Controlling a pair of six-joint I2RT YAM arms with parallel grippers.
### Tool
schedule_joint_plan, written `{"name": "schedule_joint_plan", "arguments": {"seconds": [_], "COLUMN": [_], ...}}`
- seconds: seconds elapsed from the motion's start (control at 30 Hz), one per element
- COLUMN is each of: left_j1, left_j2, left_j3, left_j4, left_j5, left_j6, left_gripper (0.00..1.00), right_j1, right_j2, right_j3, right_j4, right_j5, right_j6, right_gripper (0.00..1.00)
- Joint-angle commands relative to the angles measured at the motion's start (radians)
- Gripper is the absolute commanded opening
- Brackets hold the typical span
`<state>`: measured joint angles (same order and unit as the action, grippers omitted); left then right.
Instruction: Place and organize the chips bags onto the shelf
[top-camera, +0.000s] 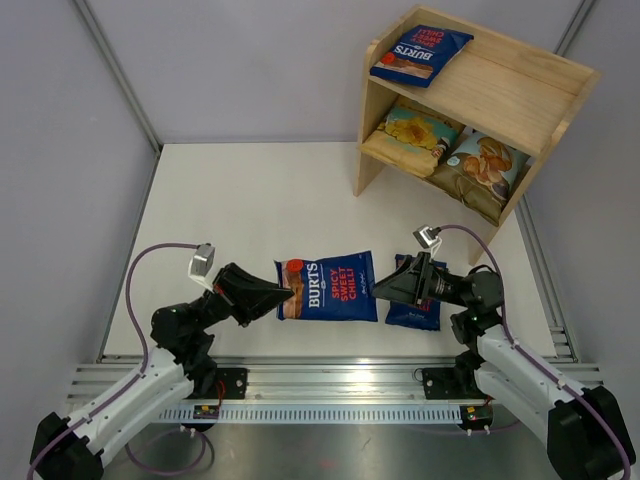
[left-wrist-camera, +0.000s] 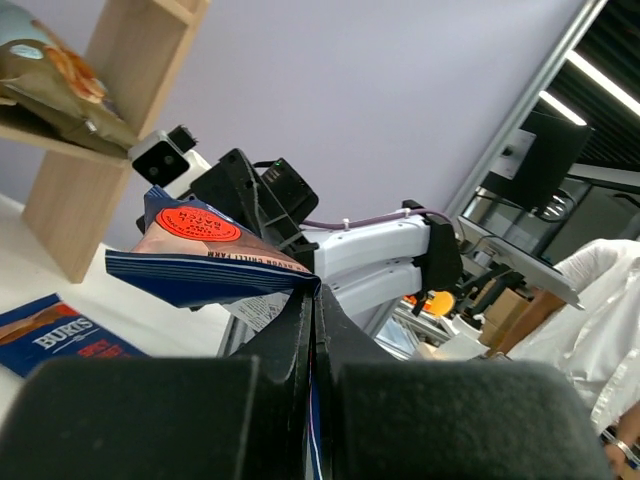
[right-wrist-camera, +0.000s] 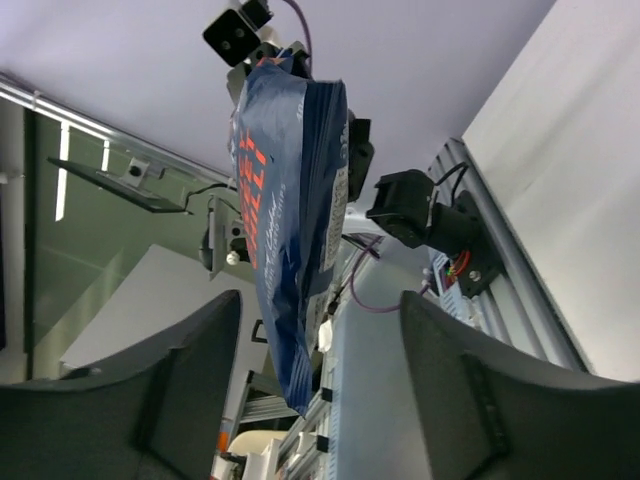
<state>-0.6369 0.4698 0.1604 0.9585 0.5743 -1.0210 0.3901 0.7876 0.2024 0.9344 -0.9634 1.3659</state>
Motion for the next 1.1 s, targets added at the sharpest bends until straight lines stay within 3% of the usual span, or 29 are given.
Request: {"name": "schedule_joint_plan", "arguments": {"seconds": [0.0,0.17,0.43,0.63,0.8,0.83,0.9,0.93,1.03,1.07], "left_j1": [-0.001,-0.01,-0.04,-0.043,-0.043,-0.043,-0.043,-0.043,-0.043,-0.043], "left_j2": [0.039,0.095,0.205,0.25,0.23,0.218,0.16,0.13,0.027,0.004], "left_j3": [0.005,0.007,0.037,0.05,0.051,0.054,0.074,0.086,0.146,0.169], "left_j4": [0.19,0.266,0.391,0.39,0.287,0.255,0.096,0.022,-0.299,-0.475], "left_j5": [0.061,0.075,0.084,0.087,0.075,0.072,0.035,0.013,-0.129,-0.24], "left_j6": [-0.033,-0.039,-0.022,0.012,0.067,0.099,0.175,0.205,0.318,0.343], "left_gripper": [0.0,0.0,0.0,0.0,0.0,0.14,0.25,0.36,0.69,0.79], "right_j1": [0.004,0.032,0.136,0.15,0.148,0.15,0.148,0.15,0.15,0.148], "right_j2": [-0.014,-0.036,-0.039,-0.044,-0.094,-0.103,-0.136,-0.146,-0.18,-0.189], "right_j3": [0.055,0.094,0.161,0.176,0.207,0.215,0.236,0.245,0.291,0.317], "right_j4": [0.101,0.083,-0.124,-0.17,-0.377,-0.408,-0.512,-0.543,-0.67,-0.699], "right_j5": [-0.029,-0.026,0.02,0.044,0.104,0.13,0.163,0.192,0.264,0.287], "right_j6": [0.102,0.142,0.016,-0.027,-0.161,-0.186,-0.247,-0.272,-0.35,-0.366], "right_gripper": [0.68,0.62,0.55,0.36,0.08,0.04,0.0,0.0,0.0,0.0]}}
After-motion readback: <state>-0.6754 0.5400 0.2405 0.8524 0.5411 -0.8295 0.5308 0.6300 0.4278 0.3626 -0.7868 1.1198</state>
